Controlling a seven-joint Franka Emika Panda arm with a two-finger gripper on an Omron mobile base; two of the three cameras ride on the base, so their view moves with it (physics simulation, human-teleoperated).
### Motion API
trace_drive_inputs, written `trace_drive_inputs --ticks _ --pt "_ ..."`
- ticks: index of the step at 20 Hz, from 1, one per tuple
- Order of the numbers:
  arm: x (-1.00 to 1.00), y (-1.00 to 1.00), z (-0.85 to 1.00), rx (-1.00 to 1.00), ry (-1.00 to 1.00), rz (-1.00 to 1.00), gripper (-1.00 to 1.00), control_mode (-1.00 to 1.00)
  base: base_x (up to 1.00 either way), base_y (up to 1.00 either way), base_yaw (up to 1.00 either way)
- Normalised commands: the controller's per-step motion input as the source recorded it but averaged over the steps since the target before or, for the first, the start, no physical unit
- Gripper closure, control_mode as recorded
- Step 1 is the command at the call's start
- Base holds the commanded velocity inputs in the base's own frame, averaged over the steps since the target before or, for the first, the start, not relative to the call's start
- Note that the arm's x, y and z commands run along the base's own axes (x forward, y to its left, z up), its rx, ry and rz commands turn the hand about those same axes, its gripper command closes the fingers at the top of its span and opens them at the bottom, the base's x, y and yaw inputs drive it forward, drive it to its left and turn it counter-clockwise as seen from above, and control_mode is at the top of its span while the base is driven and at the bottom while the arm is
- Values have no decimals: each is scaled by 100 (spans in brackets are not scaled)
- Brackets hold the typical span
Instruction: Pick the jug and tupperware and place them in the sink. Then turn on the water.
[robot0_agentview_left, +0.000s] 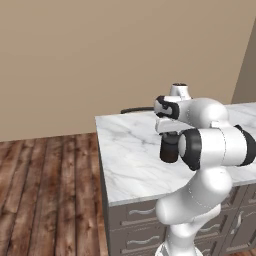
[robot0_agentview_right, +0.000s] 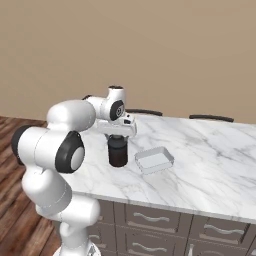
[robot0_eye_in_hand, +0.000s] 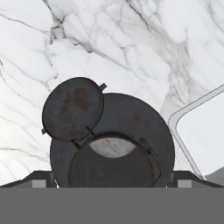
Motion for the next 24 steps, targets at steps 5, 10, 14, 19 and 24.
trace_drive_inputs --ticks 5,10,14,19,24 --pt "0 0 -23 0 1 0 -100 -100 0 0 0" --pt "0 0 -2 0 5 0 -100 -100 0 0 0" --pt "0 0 0 0 6 0 -100 -100 0 0 0" --pt "0 0 0 0 5 0 100 -100 0 0 0" --pt "0 0 0 0 1 0 100 -100 0 0 0"
